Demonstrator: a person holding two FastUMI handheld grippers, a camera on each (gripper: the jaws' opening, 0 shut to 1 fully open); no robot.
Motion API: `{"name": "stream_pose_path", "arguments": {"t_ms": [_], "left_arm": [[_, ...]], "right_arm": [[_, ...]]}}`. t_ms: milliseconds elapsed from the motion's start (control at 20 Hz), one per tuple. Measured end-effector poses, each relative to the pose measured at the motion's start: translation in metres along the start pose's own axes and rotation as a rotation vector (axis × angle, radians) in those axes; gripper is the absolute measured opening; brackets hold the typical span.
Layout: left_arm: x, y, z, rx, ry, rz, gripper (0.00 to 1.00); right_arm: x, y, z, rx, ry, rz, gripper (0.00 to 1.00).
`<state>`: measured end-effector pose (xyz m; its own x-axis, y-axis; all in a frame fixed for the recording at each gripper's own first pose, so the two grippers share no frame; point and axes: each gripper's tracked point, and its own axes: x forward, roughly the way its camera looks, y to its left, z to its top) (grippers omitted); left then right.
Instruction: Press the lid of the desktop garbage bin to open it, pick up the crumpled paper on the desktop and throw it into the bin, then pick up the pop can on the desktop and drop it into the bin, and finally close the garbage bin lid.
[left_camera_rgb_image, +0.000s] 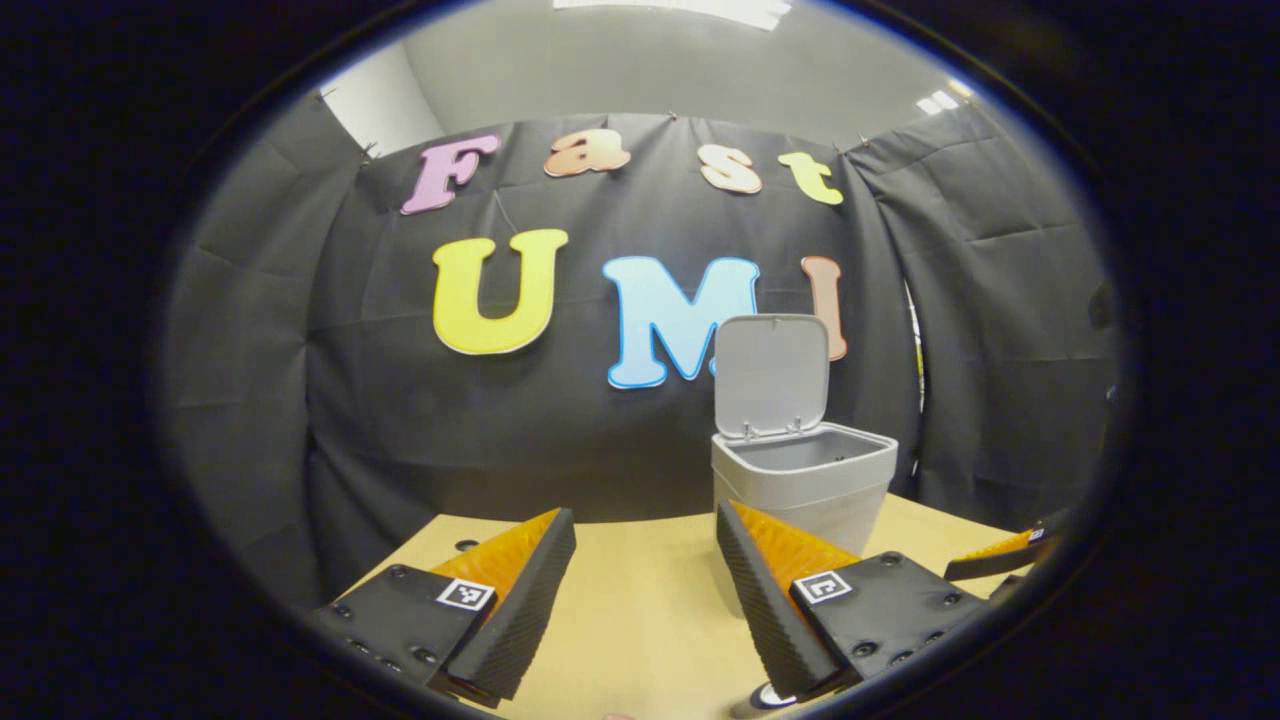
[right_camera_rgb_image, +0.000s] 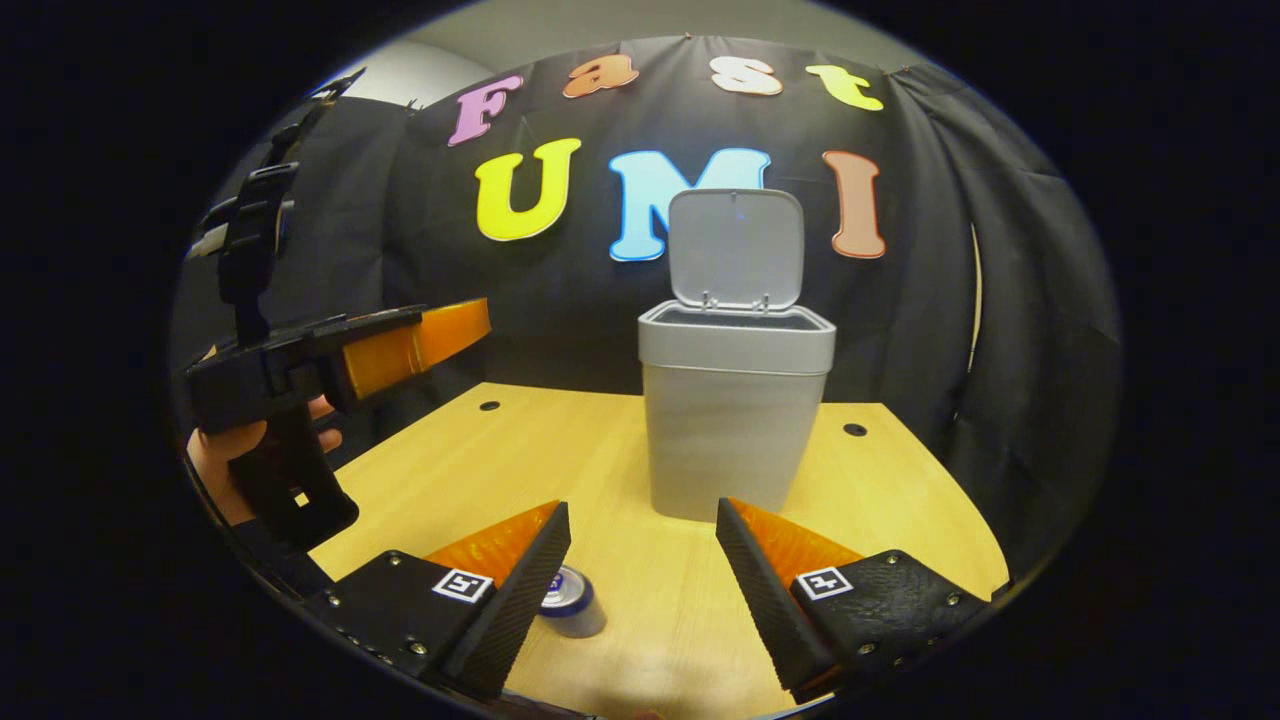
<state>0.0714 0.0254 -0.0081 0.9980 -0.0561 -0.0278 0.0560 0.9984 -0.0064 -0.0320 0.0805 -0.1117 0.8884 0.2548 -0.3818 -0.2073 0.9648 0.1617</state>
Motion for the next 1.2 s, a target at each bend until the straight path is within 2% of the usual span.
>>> {"name": "stream_pose_path", "arguments": {"t_ms": [50, 250, 550, 900, 1200], "left_arm": [[-0.007, 0.009, -0.003, -0.001, 0.002, 0.017, 0.96], [-0.034, 0.044, -0.013, -0.012, 0.019, 0.079, 0.96], [-0.066, 0.075, -0.01, 0.007, 0.009, 0.136, 0.96], [-0.066, 0.06, -0.014, -0.006, 0.017, 0.12, 0.96], [-0.069, 0.051, -0.017, 0.023, 0.031, 0.113, 0.96]], "right_arm": [[0.002, 0.008, -0.004, -0.003, 0.017, 0.022, 0.95], [0.01, 0.035, -0.022, -0.027, 0.084, 0.082, 0.95], [0.02, 0.054, -0.051, -0.038, 0.183, 0.12, 0.95], [0.038, 0.052, -0.087, -0.084, 0.343, 0.132, 0.95], [0.053, 0.049, -0.114, -0.099, 0.418, 0.131, 0.95]]}}
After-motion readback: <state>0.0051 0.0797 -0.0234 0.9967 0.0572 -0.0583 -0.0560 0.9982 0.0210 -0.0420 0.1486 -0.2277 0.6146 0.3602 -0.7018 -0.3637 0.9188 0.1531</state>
